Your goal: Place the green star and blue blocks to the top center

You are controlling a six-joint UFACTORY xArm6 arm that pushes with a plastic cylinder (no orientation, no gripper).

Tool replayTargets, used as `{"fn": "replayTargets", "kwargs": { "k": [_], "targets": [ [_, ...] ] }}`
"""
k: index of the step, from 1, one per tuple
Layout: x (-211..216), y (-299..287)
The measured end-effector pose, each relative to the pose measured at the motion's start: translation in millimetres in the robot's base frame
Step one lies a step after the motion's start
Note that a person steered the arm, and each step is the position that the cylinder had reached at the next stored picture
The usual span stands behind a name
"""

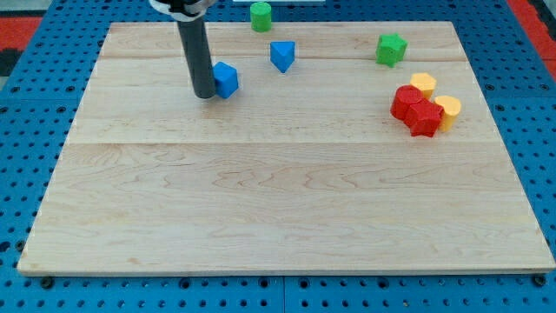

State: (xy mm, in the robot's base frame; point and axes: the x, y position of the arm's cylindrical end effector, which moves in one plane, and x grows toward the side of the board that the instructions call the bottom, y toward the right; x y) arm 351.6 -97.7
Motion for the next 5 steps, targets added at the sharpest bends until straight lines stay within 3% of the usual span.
{"fn": "replayTargets", "kwargs": {
  "k": [2,3,5],
  "targets": [
    [-13,51],
    [16,57],
    [-18,213]
  ]
}}
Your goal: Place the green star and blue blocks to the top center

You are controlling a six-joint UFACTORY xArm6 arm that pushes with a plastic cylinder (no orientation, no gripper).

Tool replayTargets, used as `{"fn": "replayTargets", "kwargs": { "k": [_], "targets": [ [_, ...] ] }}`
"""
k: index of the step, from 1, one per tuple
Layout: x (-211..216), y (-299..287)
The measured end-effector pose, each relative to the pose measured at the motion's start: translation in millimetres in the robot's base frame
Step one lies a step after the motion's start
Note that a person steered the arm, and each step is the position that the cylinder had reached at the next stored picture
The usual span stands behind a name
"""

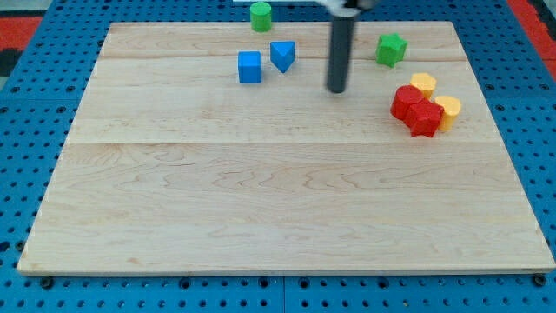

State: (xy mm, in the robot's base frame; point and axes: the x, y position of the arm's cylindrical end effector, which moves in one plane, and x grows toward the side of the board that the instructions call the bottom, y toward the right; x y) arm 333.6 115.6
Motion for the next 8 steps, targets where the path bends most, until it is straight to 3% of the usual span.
{"fn": "replayTargets", "kwargs": {
  "k": [2,4,6,8],
  "targets": [
    [-44,113],
    [-107,60],
    [-112,-45],
    [-116,52]
  ]
}}
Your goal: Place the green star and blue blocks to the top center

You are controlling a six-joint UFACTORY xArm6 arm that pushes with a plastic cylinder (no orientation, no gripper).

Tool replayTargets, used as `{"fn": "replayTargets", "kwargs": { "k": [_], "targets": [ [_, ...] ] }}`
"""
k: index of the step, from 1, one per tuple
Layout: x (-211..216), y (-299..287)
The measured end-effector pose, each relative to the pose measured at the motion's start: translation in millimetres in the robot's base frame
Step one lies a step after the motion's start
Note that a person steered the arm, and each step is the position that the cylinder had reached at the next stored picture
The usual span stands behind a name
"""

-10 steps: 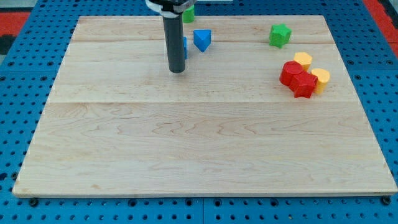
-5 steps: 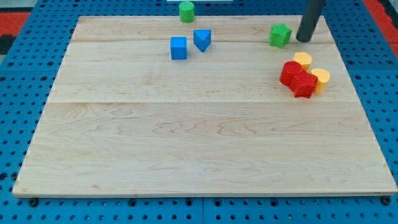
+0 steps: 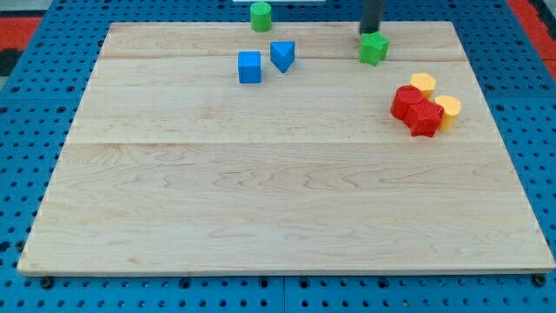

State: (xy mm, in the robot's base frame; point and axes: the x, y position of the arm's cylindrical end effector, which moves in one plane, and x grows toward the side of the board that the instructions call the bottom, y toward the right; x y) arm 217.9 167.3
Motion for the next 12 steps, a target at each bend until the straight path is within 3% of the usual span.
{"fn": "replayTargets", "kwargs": {
  "k": [1,2,4,7,8,9,11,12],
  "targets": [
    [17,18],
    [22,-14],
    [24,-137],
    [11,-27],
    [25,13],
    [60,-23],
    [57,-150],
    [99,-144]
  ]
}}
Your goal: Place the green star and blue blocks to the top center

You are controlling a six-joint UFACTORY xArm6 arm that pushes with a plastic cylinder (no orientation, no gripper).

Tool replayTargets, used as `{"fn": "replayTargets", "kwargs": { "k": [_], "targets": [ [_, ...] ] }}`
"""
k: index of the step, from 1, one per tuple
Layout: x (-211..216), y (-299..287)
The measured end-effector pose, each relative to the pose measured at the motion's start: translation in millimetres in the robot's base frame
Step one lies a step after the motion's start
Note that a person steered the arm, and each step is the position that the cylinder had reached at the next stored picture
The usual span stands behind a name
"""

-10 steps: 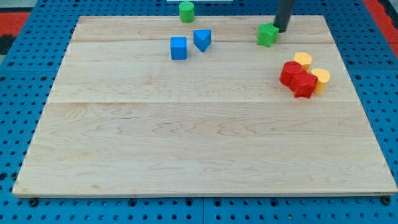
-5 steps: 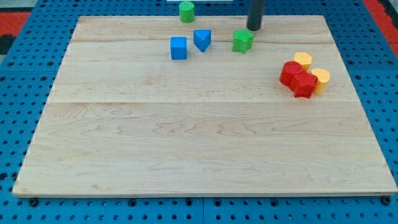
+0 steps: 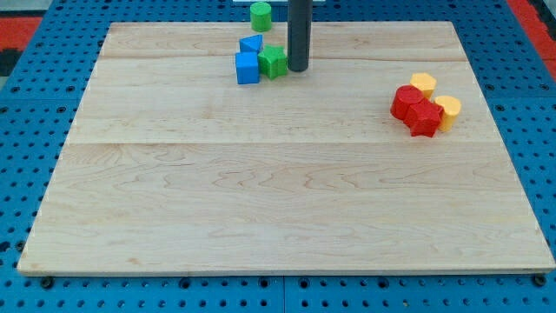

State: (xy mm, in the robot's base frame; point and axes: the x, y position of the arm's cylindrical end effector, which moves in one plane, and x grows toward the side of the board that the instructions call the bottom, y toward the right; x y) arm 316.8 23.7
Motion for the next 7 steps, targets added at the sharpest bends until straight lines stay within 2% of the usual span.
{"fn": "replayTargets", "kwargs": {
  "k": [1,2,4,6,7],
  "targets": [
    [40,-51],
    [36,-95],
    [-24,-86],
    [-50,-68],
    [-48,-76]
  ]
}}
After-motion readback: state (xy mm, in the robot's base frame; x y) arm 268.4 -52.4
